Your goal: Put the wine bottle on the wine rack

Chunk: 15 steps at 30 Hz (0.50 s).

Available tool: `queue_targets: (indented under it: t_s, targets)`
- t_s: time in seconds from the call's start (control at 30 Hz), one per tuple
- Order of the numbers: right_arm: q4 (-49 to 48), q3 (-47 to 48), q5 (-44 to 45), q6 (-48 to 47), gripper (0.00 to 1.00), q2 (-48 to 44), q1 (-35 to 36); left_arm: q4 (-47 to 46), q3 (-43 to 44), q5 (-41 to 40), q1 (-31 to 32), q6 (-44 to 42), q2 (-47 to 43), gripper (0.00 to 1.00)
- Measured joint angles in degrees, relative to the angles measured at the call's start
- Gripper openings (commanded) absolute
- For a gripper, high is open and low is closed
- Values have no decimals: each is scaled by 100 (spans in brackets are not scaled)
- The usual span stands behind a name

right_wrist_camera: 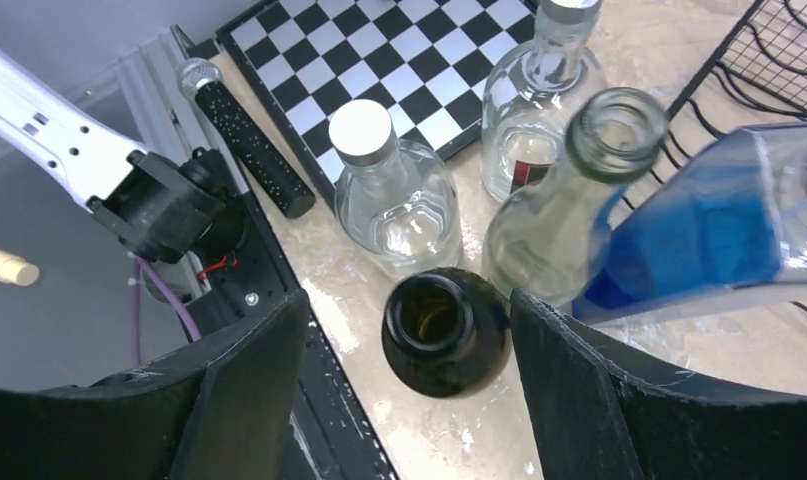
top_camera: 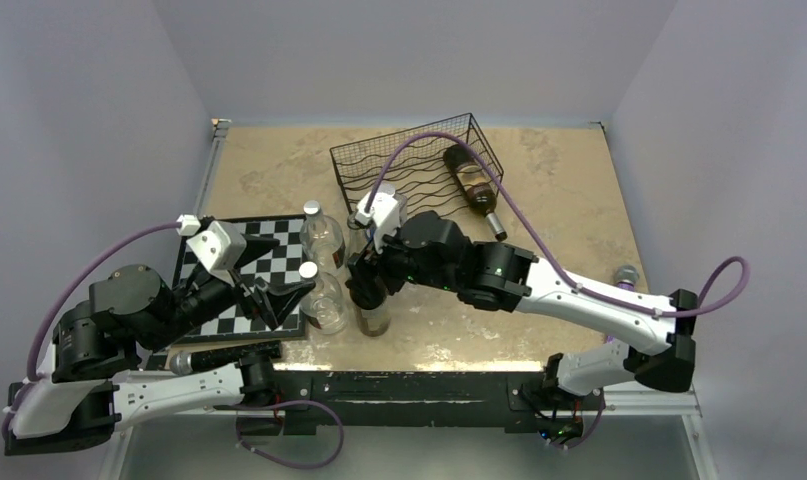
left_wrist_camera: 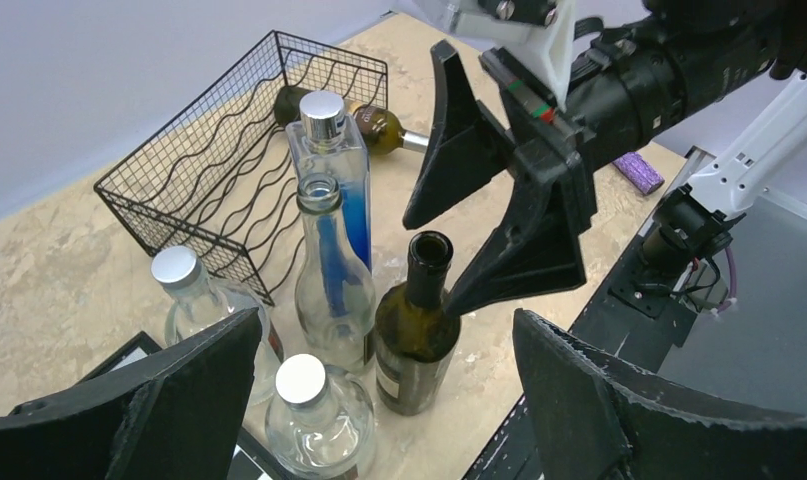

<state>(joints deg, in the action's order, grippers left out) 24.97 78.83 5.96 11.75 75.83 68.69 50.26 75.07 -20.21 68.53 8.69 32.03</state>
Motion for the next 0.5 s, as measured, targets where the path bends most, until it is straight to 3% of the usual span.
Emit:
queue_targets:
  t_s: [0.33, 0.5]
  targets:
    - [142, 219, 769, -44, 69, 752, 345, 319, 0, -20, 0, 186, -142, 99]
    - [275, 219, 1084, 76, 56, 828, 461, 444, 2, -13, 0, 227, -118, 99]
